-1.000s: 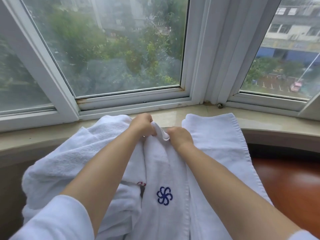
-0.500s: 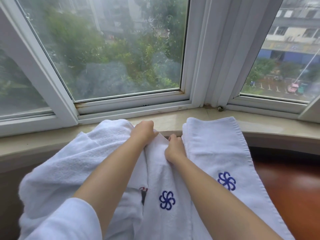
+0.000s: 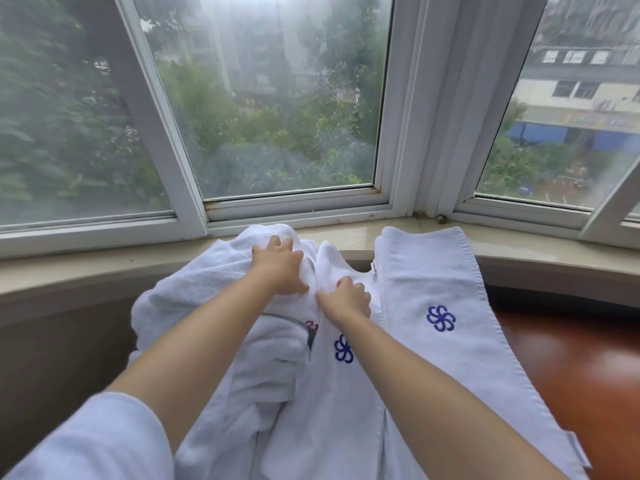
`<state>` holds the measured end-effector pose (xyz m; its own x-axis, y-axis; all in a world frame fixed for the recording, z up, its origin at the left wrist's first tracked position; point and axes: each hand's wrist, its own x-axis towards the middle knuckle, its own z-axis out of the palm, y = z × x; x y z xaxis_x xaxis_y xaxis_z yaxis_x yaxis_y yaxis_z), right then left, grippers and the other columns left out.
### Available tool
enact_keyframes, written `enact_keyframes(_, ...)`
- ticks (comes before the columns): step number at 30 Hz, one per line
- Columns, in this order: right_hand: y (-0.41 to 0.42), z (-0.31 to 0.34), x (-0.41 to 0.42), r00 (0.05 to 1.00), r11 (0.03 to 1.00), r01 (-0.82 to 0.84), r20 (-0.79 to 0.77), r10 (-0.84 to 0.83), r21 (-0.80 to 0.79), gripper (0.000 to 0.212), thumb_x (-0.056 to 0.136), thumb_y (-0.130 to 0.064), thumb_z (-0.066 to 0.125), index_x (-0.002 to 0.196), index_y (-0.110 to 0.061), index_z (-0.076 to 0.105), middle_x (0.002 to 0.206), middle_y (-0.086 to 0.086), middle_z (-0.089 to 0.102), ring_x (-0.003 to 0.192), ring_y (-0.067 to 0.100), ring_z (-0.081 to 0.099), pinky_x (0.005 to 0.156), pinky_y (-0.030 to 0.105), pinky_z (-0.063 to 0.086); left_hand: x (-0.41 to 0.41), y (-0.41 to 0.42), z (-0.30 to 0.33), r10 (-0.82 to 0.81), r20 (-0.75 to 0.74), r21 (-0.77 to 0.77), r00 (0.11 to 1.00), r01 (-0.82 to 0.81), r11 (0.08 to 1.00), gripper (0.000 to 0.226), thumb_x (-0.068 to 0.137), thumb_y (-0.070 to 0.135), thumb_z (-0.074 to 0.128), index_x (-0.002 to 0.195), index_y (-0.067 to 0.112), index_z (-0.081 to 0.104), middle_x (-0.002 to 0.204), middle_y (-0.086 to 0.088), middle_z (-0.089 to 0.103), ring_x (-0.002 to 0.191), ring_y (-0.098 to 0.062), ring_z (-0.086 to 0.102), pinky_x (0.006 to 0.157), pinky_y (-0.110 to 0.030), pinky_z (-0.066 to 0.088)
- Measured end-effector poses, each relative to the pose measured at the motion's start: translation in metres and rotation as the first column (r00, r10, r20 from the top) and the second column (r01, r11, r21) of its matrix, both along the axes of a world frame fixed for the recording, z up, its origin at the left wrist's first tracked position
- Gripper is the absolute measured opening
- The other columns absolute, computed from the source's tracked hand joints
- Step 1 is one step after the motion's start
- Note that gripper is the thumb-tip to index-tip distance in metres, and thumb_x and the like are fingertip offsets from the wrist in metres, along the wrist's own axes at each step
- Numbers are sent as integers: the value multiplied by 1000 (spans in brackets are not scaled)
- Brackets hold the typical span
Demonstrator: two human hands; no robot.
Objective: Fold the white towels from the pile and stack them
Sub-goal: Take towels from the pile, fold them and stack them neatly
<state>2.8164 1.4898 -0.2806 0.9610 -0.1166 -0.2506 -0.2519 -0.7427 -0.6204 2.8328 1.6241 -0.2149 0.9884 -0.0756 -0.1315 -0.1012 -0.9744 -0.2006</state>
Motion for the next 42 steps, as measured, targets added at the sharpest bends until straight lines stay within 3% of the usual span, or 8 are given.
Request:
enact_keyframes(6,-4,-1,-18,996,995,89,1,-89,-44,38,95,-22,41,131,-10,41,135,10,40,121,31,45,82,35,38,-21,-1,-6,9,-91,17,996,-7,1000,98,62,63,71,144,36,24,140,-3,29,132,-29,24,97,-61,33)
enact_keyframes(15,-20,4,-23,981,982,190,-38,-190,10,37,99,-27,35,129,-5,37,132,12,46,115,33,53,86,39,44,-18,29,33,320,401,-586,858,-29,810,35,79,28,48,108,24,67,102,-11,61,97,-35,59,70,-32,39)
enact_keyframes(19,-13,5,-26,980,981,195,-33,-195,12,43,101,-34,33,132,-4,36,132,12,46,115,32,53,86,39,45,-18,62,59,344,567,-563,749,47,825,16,80,20,54,86,11,66,94,-9,43,83,-31,53,67,-33,40)
enact_keyframes(23,-12,7,-29,959,955,281,-59,-276,97,43,99,-32,35,133,-5,35,131,13,48,114,33,54,79,39,44,-34,50,39,-57,253,-257,966,124,958,22,79,23,59,99,21,69,120,1,52,109,-26,49,83,-37,47)
enact_keyframes(27,-21,6,-28,946,933,325,-59,-320,153,43,97,-31,35,133,-7,37,132,11,50,116,32,52,77,35,38,-44,17,15,-208,-151,-200,966,176,964,17,81,30,51,71,19,60,84,2,61,88,-23,54,64,-32,41)
enact_keyframes(32,-28,-1,-30,935,910,345,1,-355,228,44,95,-31,34,130,-6,41,128,12,54,111,34,54,85,37,43,-20,-14,5,-193,19,-23,981,193,981,46,90,59,39,80,21,64,95,2,60,101,-21,51,83,-37,30)
enact_keyframes(37,-30,-4,-32,924,912,354,71,-375,205,38,93,-30,33,117,-5,48,120,11,56,102,32,56,78,36,44,6,-47,-26,-309,-129,-151,942,289,945,60,90,6,50,145,27,36,128,0,54,121,-24,50,90,-35,41)
enact_keyframes(42,-33,-5,-31,909,908,383,105,-403,171,36,93,-32,35,113,-6,49,119,9,54,102,30,54,82,38,44,17,-68,-65,-222,-296,-50,929,217,975,46,90,44,47,129,20,52,129,-2,57,118,-22,53,94,-37,35)
